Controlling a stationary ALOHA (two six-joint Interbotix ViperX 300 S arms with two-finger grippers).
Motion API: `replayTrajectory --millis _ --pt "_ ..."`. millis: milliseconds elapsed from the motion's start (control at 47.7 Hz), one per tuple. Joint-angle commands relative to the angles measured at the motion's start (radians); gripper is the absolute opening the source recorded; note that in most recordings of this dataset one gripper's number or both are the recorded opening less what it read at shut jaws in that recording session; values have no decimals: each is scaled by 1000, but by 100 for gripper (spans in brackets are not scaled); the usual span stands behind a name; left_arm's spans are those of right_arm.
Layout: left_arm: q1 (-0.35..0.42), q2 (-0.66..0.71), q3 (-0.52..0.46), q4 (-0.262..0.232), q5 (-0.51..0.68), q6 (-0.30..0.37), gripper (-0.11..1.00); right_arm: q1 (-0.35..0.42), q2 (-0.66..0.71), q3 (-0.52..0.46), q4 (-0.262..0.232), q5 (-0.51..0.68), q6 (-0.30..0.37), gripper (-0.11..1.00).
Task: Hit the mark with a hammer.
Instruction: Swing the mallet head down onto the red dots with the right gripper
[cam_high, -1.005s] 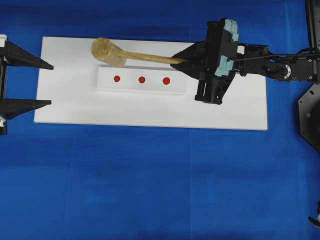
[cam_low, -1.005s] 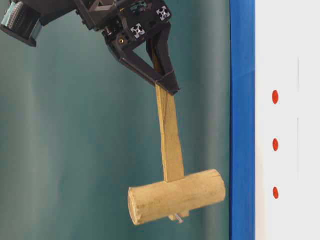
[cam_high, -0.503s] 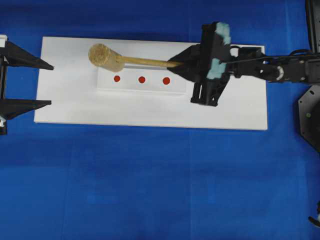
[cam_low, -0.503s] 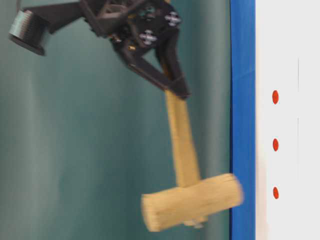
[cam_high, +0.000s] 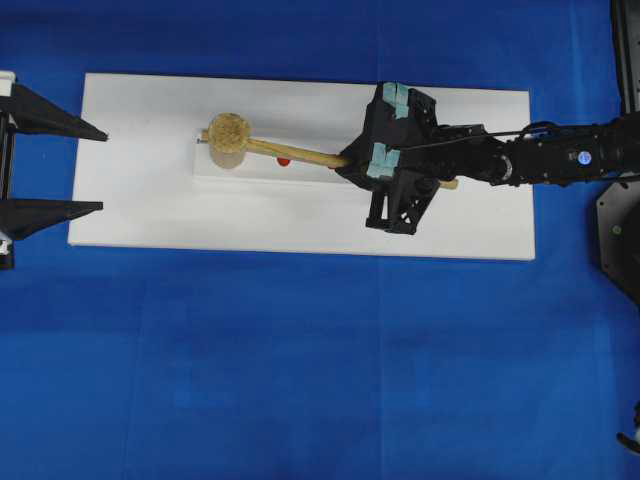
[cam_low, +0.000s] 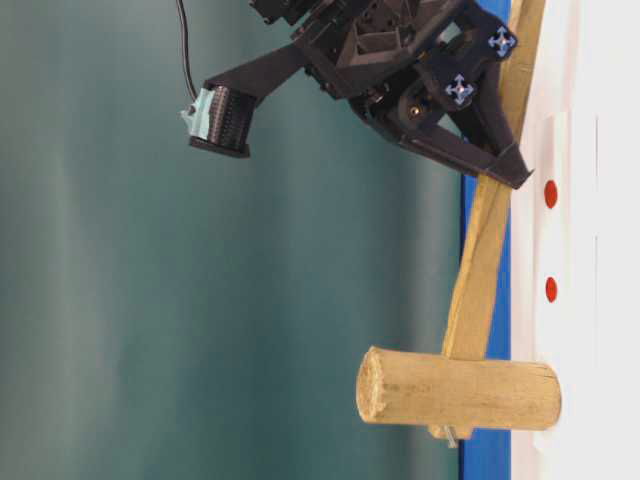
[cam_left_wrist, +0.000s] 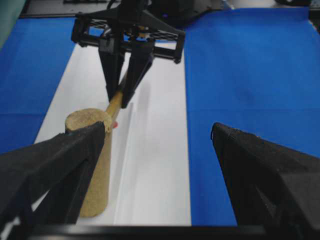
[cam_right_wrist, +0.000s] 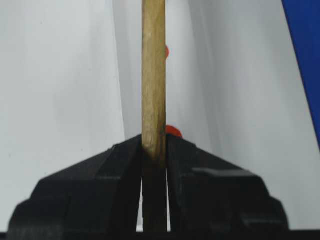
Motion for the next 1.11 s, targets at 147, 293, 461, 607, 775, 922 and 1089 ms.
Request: replayTrajectory --millis 147,293,461,607,775,922,1089 --pt "0 8 -11 -2 -5 -2 85 5 -118 -9 0 -12 -6 4" --pt "2 8 -11 -2 -5 -2 85 12 -221 9 -2 -11 -12 4" --pt "2 8 -11 -2 -5 -2 85 14 -356 71 -6 -14 -15 4" --pt "2 8 -11 -2 -5 -2 85 14 -426 120 -6 -21 -15 4" --pt "3 8 -11 -2 -3 -2 84 23 -445 135 -6 -21 -15 4" --pt "3 8 -11 -2 -5 -3 84 23 -413 138 -5 -17 -14 4" --pt "2 8 -11 -2 -5 -3 84 23 -279 173 35 -34 0 4"
